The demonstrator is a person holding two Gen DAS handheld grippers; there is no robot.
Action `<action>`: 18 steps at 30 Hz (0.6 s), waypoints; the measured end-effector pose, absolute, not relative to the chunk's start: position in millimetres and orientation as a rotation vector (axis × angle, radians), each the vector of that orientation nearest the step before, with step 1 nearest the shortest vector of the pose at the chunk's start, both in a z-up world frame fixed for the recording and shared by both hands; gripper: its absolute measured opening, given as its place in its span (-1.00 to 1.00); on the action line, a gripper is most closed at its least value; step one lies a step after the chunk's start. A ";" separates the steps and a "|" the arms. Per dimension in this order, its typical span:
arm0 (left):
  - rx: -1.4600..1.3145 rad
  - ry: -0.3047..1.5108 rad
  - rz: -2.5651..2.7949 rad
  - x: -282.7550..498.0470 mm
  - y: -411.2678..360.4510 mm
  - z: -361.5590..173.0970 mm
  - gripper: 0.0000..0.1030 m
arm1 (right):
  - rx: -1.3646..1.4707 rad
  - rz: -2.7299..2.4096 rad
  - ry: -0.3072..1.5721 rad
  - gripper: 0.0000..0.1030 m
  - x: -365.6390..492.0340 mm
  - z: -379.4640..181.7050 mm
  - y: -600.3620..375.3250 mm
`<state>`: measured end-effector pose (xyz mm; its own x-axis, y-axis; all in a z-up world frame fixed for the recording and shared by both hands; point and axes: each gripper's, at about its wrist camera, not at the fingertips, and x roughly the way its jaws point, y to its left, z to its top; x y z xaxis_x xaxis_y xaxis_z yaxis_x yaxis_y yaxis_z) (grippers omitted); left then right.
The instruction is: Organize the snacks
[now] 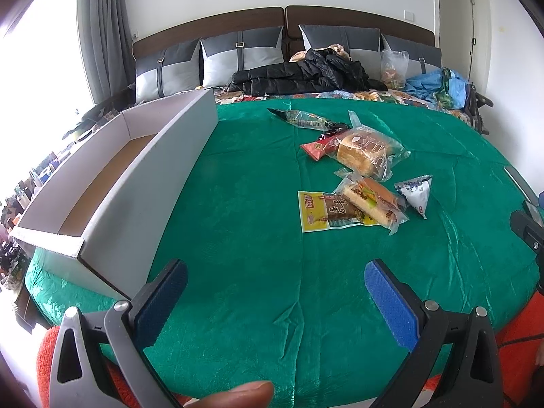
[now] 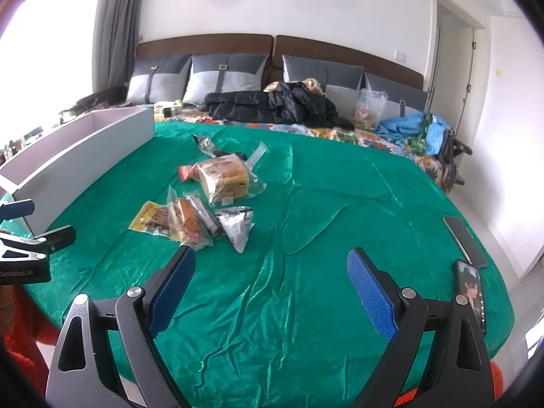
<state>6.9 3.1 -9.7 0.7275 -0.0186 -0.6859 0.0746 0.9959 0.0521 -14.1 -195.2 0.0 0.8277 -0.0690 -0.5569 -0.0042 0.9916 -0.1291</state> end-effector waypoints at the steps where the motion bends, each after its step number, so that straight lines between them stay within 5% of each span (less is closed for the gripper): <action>1: 0.078 0.755 -0.052 6.8 3.0 -9.6 0.99 | -0.126 -0.035 0.596 0.80 -14.1 0.1 -195.1; 18: 0.091 0.760 -0.055 6.8 0.4 -15.1 0.99 | -0.123 -0.037 0.606 0.80 -12.3 0.0 -194.7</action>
<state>6.8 0.4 -15.1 0.7239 -0.0169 -0.6897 0.0829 0.9946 0.0626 -12.3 -194.7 0.0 0.8216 -0.0705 -0.5657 -0.0017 0.9920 -0.1261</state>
